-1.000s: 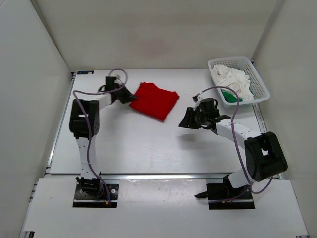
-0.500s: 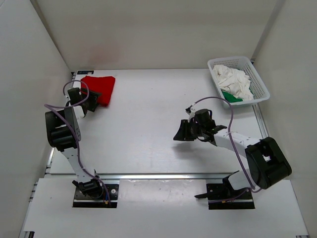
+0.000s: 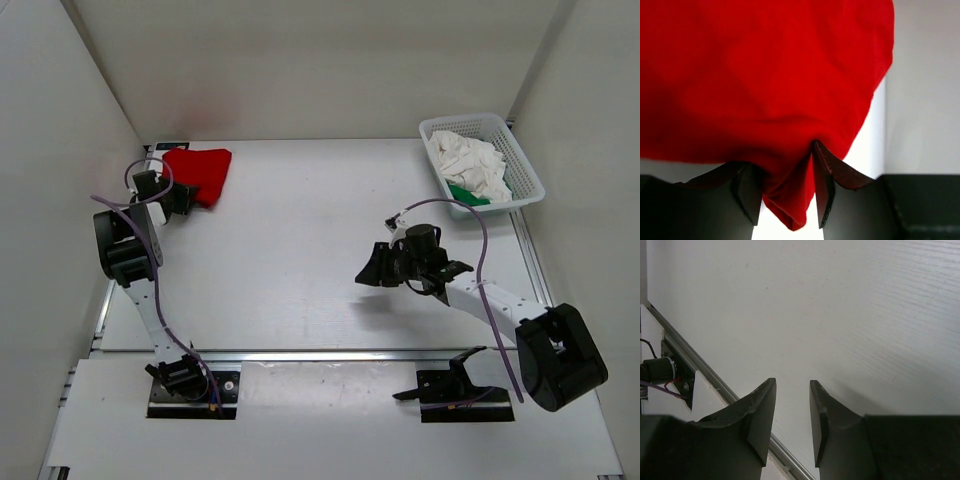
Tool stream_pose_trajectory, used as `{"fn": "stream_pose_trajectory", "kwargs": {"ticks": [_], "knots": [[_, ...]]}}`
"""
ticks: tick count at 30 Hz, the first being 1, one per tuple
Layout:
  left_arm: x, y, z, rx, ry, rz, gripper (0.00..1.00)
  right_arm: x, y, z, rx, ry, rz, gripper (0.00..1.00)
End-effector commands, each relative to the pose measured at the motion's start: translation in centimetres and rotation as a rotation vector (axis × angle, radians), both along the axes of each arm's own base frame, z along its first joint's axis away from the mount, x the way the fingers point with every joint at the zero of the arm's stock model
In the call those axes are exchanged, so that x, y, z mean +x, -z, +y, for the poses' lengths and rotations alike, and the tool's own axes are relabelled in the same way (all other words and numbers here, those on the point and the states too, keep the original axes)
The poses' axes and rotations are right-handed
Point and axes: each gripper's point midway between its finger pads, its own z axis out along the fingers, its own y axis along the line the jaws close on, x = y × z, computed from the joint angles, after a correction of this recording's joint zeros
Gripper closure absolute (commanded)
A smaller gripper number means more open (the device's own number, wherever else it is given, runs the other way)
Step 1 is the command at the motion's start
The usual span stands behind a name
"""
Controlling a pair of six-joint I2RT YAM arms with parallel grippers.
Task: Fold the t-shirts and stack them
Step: Put the neatly folded tshirt into the corner of the board with the left arm, then grab crumpled tshirt from bin with the right arm
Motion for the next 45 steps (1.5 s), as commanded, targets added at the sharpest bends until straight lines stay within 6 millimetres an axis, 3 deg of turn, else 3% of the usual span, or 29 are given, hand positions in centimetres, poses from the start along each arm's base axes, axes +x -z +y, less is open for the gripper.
{"fn": "stream_pose_trajectory", "kwargs": {"ticks": [1,5,8,9,11,17,18,19,21,23,24,25,26,27,30,32,33,34,35,36,37,38,39,41,43,45], "knots": [[2.7,-1.7,0.9,-0.011,-0.022,-0.042,0.49,0.3,-1.3,-0.3,0.024,0.012,-0.033,0.68],[4.9,-2.6,1.9,0.016,-0.021,-0.062,0.42,0.4,-1.2,-0.8,0.032,0.021,-0.027,0.68],[4.9,-5.2,2.6,0.024,-0.029,-0.119,0.36,0.2,-1.0,-0.8,0.028,0.016,-0.020,0.67],[4.0,-4.7,2.6,0.016,-0.041,-0.123,0.35,0.3,-1.0,-0.8,0.030,0.020,-0.015,0.67],[1.8,-5.5,3.2,0.026,-0.100,-0.136,0.33,0.5,-1.0,-0.7,0.033,0.011,-0.015,0.66],[-1.4,-6.9,6.3,0.127,-0.198,-0.104,0.32,0.3,-2.0,-0.9,0.023,0.004,-0.045,0.60],[-2.0,-8.0,6.2,0.140,-0.196,-0.116,0.31,0.3,-2.2,-1.1,0.022,0.008,-0.054,0.58],[-2.6,-7.3,5.7,0.148,-0.195,-0.101,0.33,0.3,-2.4,-1.3,0.023,0.012,-0.056,0.57],[-4.2,-8.0,4.4,0.174,-0.202,-0.104,0.39,0.8,-2.9,-1.3,0.017,0.019,-0.071,0.58],[-4.6,-8.8,1.3,0.190,-0.142,-0.128,0.52,1.4,-3.7,-1.1,0.001,0.023,-0.092,0.69],[-4.8,-9.9,0.5,0.194,-0.126,-0.149,0.59,2.1,-4.5,-0.9,-0.013,0.032,-0.121,0.80],[-5.0,-9.9,-1.5,0.200,-0.078,-0.142,0.67,2.9,-5.4,-0.8,-0.031,0.046,-0.158,0.94],[-5.1,-10.6,-4.1,0.207,-0.027,-0.153,0.75,3.7,-5.6,-1.3,-0.057,0.077,-0.173,1.00],[-5.6,-11.6,-5.3,0.214,-0.005,-0.173,0.76,4.5,-6.3,-1.2,-0.060,0.095,-0.181,1.00],[-7.1,-14.1,-13.8,0.244,0.204,-0.239,0.84,6.9,-8.3,-2.3,-0.076,0.142,-0.222,1.00],[-8.9,-15.4,-18.7,0.283,0.351,-0.278,0.81,9.6,-10.0,-4.5,-0.121,0.233,-0.256,1.00],[-10.5,-16.0,-21.3,0.319,0.423,-0.288,0.77,10.8,-9.7,-6.5,-0.162,0.300,-0.256,1.00],[-11.8,-16.1,-22.8,0.355,0.473,-0.303,0.76,12.0,-10.8,-7.1,-0.166,0.322,-0.281,1.00],[-13.8,-16.6,-26.2,0.357,0.566,-0.334,0.70,13.4,-11.7,-9.0,-0.193,0.376,-0.302,1.00],[-16.0,-15.6,-28.8,0.375,0.664,-0.339,0.64,14.4,-11.5,-11.2,-0.226,0.434,-0.292,1.00],[-17.4,-14.8,-29.6,0.406,0.711,-0.341,0.61,15.6,-11.6,-12.0,-0.240,0.457,-0.286,1.00],[-19.5,-14.7,-32.0,0.410,0.791,-0.368,0.56,16.5,-12.4,-13.9,-0.254,0.489,-0.293,1.00],[-21.9,-13.5,-33.9,0.426,0.882,-0.368,0.52,17.4,-11.2,-16.0,-0.295,0.531,-0.256,1.00],[-25.1,-10.5,-35.2,0.430,0.991,-0.316,0.50,19.4,-11.1,-18.9,-0.338,0.596,-0.243,1.00],[-27.8,-9.0,-36.6,0.384,1.085,-0.309,0.50,21.3,-11.4,-22.0,-0.335,0.675,-0.256,0.95],[-29.8,-7.8,-37.2,0.339,1.136,-0.296,0.48,23.3,-11.8,-25.5,-0.317,0.762,-0.258,0.84]]}}
